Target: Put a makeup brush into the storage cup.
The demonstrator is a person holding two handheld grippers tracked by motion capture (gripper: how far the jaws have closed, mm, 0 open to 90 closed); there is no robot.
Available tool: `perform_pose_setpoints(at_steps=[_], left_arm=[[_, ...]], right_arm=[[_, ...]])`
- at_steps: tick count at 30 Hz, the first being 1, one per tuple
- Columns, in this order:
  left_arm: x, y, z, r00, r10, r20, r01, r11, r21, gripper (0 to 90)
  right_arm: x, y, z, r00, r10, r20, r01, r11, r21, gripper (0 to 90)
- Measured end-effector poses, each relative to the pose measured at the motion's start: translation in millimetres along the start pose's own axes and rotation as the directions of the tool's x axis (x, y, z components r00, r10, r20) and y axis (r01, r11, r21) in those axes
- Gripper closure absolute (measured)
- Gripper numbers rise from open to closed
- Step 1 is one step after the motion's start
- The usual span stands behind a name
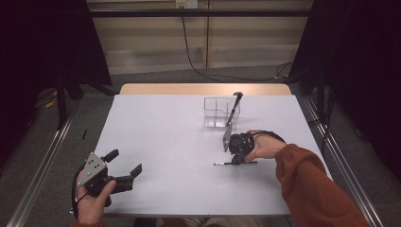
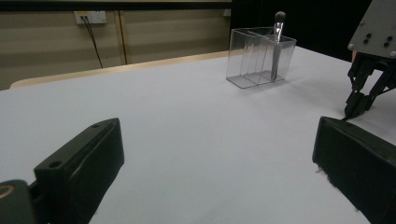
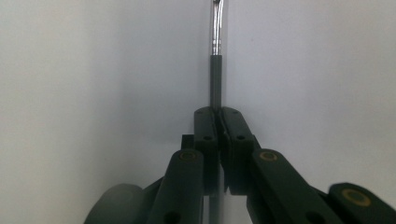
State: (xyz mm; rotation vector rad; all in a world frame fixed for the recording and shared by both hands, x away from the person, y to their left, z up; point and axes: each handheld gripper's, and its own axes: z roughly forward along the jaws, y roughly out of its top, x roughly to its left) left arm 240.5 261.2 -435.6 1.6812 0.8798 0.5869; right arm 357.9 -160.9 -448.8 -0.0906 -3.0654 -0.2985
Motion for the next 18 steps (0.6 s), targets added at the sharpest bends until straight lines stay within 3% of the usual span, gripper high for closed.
perform_pose_setpoints(at_steps=[12, 18], left_arm=[[-0.4, 0.1, -0.1, 1.0, 0.003, 0.001, -0.003, 1.0, -0.001, 2.2], [-0.3, 0.0, 0.0, 1.0, -0.002, -0.003, 0.002, 1.0, -0.003, 2.2]], right_arm=[[2.3, -3.2, -1.5, 0.999, 0.039, 0.024, -0.038, 0.999, -0.017, 86.5], [4.1, -11.1, -7.2, 0.9943, 0.079, 0.071, -0.075, 0.995, -0.061, 86.4]])
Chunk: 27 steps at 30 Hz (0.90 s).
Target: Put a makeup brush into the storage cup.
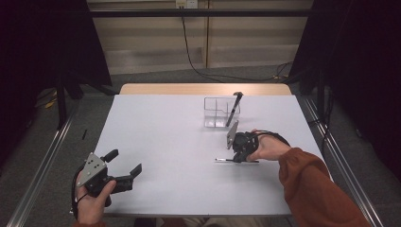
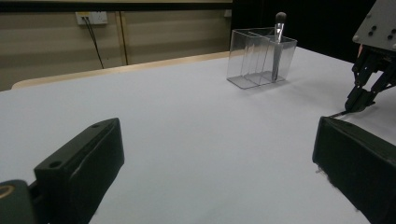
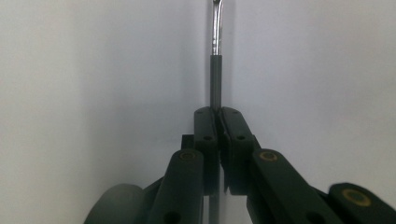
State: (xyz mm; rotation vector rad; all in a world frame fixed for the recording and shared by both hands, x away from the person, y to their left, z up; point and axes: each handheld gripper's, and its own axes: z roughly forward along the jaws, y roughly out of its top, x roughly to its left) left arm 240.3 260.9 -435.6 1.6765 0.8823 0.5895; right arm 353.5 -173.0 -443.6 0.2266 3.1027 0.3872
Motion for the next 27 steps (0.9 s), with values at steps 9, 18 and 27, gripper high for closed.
perform_pose_setpoints(at_steps=[9, 18, 27], left_arm=[[-0.1, 0.0, 0.1, 1.0, 0.001, 0.0, -0.001, 1.0, 0.001, 2.2], [-0.3, 0.1, 0.0, 1.0, -0.003, -0.002, 0.003, 1.0, -0.001, 2.2], [0.3, 0.0, -0.1, 1.0, -0.004, -0.005, 0.004, 1.0, -0.003, 2.2]], right_arm=[[-0.4, -8.4, -11.8, 0.9953, 0.082, 0.051, -0.077, 0.993, -0.092, 86.4], [-3.5, -20.5, -16.0, 0.9821, 0.186, 0.032, -0.177, 0.966, -0.186, 86.4], [-1.8, -29.7, -22.3, 0.9616, 0.274, 0.014, -0.255, 0.91, -0.326, 86.4]])
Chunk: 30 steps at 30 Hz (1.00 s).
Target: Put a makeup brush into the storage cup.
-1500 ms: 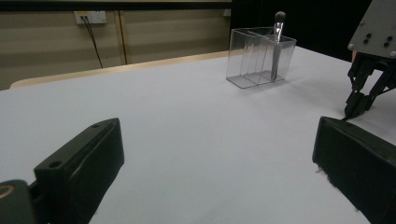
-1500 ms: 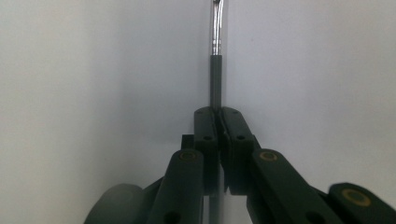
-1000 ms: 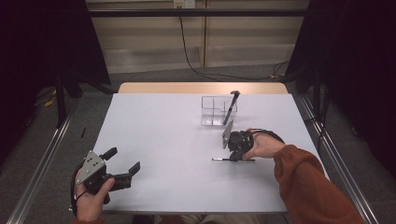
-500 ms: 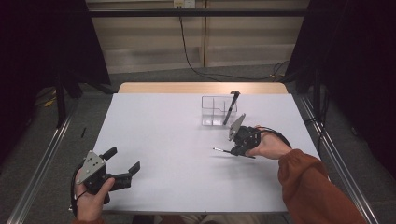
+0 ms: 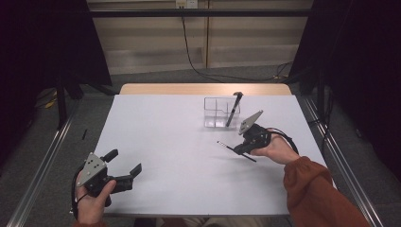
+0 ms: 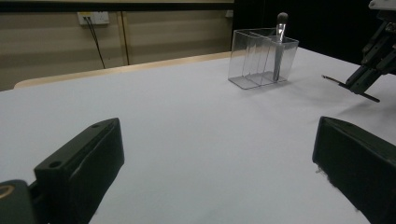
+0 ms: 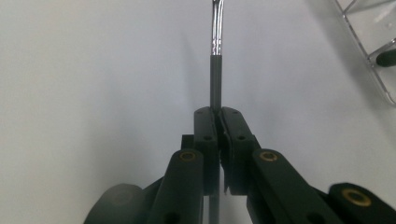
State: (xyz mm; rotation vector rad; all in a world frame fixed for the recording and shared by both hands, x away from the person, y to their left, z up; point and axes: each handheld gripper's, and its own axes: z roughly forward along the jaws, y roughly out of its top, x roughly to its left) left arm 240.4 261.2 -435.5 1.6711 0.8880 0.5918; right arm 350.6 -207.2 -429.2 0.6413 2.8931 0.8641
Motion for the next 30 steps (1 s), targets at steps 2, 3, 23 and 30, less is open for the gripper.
perform_pose_setpoints(at_steps=[2, 3, 23, 30], left_arm=[[0.1, 0.0, 0.0, 1.0, 0.0, 0.0, 0.0, 1.0, 0.0, 2.2], [0.0, 0.0, 0.0, 1.0, 0.0, 0.0, 0.0, 1.0, 0.0, 2.2], [0.2, 0.2, -0.5, 1.0, 0.002, -0.001, -0.002, 1.0, -0.001, 2.2], [0.0, 0.2, -0.5, 1.0, 0.003, -0.002, -0.003, 1.0, -0.001, 2.2]], right_arm=[[0.9, -0.8, -1.2, 0.9999, 0.01, 0.012, -0.01, 1.0, -0.028, 86.4], [1.9, -1.5, -2.1, 0.9995, 0.024, 0.019, -0.023, 0.998, -0.053, 86.4], [11.2, -16.3, -9.9, 0.989, 0.142, 0.042, -0.117, 0.924, -0.364, 86.4], [13.3, -21.8, -11.7, 0.9873, 0.153, 0.043, -0.118, 0.888, -0.444, 86.4]])
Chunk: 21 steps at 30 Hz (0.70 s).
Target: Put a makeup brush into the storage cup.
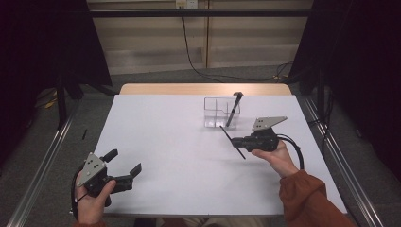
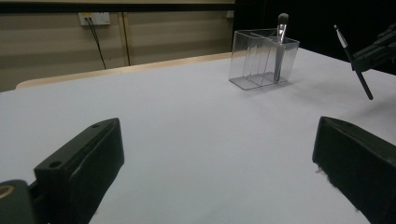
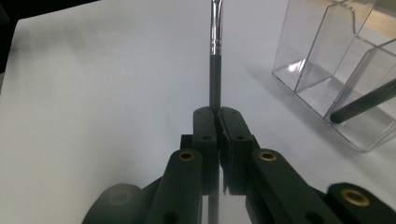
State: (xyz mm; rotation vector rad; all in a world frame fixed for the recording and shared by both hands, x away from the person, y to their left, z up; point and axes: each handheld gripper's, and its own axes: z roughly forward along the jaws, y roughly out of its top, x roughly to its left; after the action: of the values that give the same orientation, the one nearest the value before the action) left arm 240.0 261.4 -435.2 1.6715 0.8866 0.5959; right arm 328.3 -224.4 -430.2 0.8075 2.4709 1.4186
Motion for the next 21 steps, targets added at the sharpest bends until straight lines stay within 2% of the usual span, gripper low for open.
perform_pose_setpoints(at_steps=[3, 8, 13, 21], left_arm=[[-0.6, 0.0, 0.2, 1.0, 0.0, 0.003, 0.0, 1.0, -0.001, 2.2], [-0.1, 0.1, -0.4, 1.0, 0.003, 0.003, -0.003, 1.0, 0.001, 2.2], [-0.3, 0.1, -0.5, 1.0, 0.002, 0.003, -0.002, 1.0, 0.0, 2.2], [-0.2, 0.1, -0.4, 1.0, 0.0, 0.001, 0.0, 1.0, 0.001, 2.2]], right_arm=[[0.3, -0.5, -0.2, 0.9999, 0.003, 0.017, -0.003, 1.0, -0.011, 86.4], [1.9, -1.8, -0.8, 0.9998, 0.009, 0.018, -0.008, 0.998, -0.063, 86.4], [1.5, 0.2, -8.2, 0.9999, 0.011, 0.013, -0.009, 0.99, -0.144, 86.4], [1.9, 6.3, -15.6, 0.9994, 0.012, 0.031, -0.005, 0.978, -0.21, 86.4]])
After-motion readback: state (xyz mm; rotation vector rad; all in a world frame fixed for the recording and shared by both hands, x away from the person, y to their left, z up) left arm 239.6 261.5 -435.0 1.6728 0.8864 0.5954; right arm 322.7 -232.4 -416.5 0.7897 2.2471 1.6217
